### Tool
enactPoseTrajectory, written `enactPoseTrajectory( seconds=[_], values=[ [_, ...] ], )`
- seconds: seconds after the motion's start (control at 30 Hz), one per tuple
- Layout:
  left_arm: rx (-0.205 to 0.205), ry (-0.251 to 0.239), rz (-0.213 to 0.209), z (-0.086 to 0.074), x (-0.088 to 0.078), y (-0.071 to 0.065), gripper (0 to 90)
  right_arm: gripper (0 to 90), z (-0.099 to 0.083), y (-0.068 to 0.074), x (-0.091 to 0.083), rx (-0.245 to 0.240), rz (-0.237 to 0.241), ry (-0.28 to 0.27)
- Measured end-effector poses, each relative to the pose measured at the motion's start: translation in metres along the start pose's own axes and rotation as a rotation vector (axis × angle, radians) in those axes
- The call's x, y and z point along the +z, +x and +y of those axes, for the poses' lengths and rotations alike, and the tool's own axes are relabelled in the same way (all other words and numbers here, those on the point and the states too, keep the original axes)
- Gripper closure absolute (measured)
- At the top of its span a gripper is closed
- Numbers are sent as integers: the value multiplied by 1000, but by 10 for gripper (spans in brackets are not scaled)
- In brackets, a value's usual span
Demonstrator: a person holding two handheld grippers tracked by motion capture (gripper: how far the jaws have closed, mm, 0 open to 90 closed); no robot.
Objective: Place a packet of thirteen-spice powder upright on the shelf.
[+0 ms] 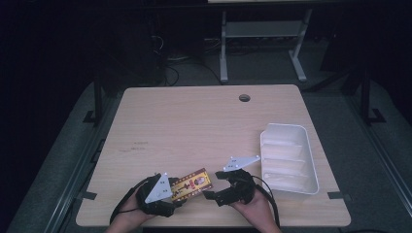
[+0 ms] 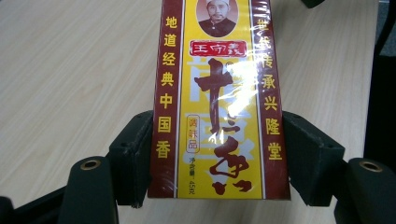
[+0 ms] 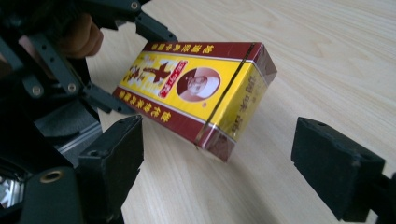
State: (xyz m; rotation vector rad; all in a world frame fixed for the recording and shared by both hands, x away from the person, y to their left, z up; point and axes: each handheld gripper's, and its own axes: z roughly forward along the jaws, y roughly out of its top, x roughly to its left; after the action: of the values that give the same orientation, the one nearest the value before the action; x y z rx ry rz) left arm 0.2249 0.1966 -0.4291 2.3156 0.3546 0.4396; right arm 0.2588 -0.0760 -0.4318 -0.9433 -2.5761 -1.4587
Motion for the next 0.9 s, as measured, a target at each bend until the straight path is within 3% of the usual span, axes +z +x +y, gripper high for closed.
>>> enactPoseTrajectory(
  seconds=[0.47,0.63,0.8,0.9],
  values=[
    [37,-19,30,10,6,-10,322,297,-2,-9,-3,120,36,-61],
    [40,-34,43,12,5,-12,322,322,-3,-10,-1,147,64,-64],
    [39,-40,45,13,6,-13,322,361,-2,-7,1,136,75,-64],
    [18,-36,33,12,8,-11,322,390,-2,-8,1,155,81,-68]
  ],
)
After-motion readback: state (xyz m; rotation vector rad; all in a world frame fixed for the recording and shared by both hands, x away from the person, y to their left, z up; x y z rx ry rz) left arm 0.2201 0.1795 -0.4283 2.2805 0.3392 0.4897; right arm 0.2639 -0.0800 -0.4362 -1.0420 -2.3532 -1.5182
